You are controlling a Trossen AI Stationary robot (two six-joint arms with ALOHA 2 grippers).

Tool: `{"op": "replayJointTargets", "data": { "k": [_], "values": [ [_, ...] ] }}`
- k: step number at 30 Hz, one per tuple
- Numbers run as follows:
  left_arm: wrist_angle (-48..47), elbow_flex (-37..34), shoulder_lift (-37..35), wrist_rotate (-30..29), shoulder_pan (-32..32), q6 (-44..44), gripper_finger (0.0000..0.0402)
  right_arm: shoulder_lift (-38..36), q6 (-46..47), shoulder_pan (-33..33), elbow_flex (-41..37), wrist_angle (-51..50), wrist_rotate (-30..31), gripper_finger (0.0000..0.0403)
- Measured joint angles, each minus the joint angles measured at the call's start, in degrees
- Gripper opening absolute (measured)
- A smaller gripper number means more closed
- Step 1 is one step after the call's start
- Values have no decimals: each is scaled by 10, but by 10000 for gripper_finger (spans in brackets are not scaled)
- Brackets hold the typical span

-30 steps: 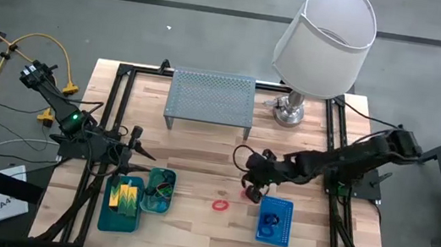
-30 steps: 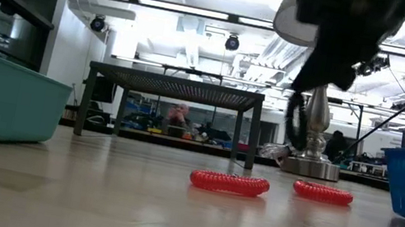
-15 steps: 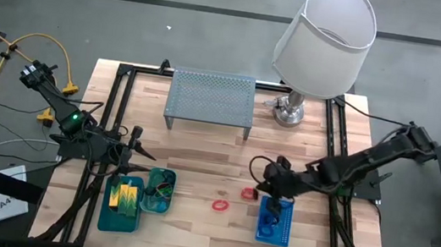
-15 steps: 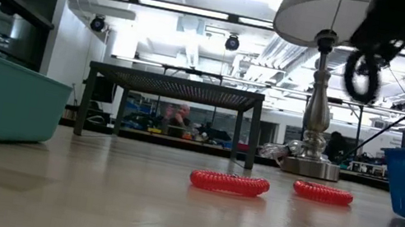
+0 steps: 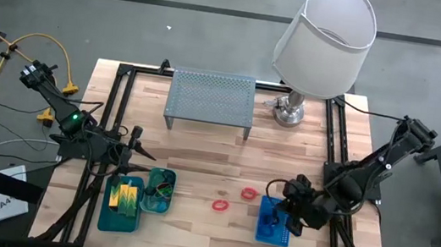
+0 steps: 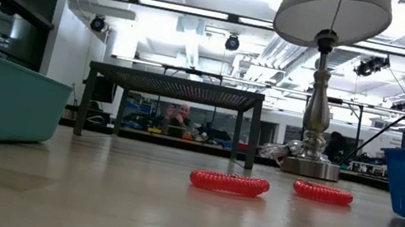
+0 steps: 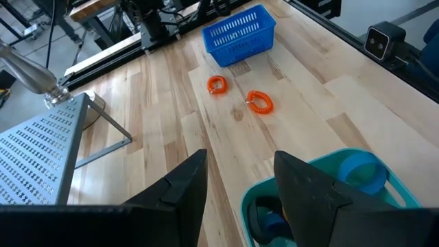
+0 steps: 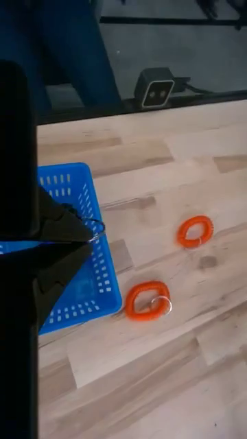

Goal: Pick & Place Office Desk Supplies
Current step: Put the black spring keychain into the blue bin

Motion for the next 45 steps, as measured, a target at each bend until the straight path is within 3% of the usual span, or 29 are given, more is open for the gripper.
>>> {"op": "replayJointTargets", "data": {
  "k": [8,21,34,45],
  "values": [
    [0,0,0,0,0,0,161,15,40,12,0,-22,16,1],
    [0,0,0,0,0,0,161,152,129,38,0,-37,0,1],
    [0,0,0,0,0,0,161,161,129,37,0,-31,3,6],
    [0,0,0,0,0,0,161,161,127,37,0,-31,15,60]
  ]
}}
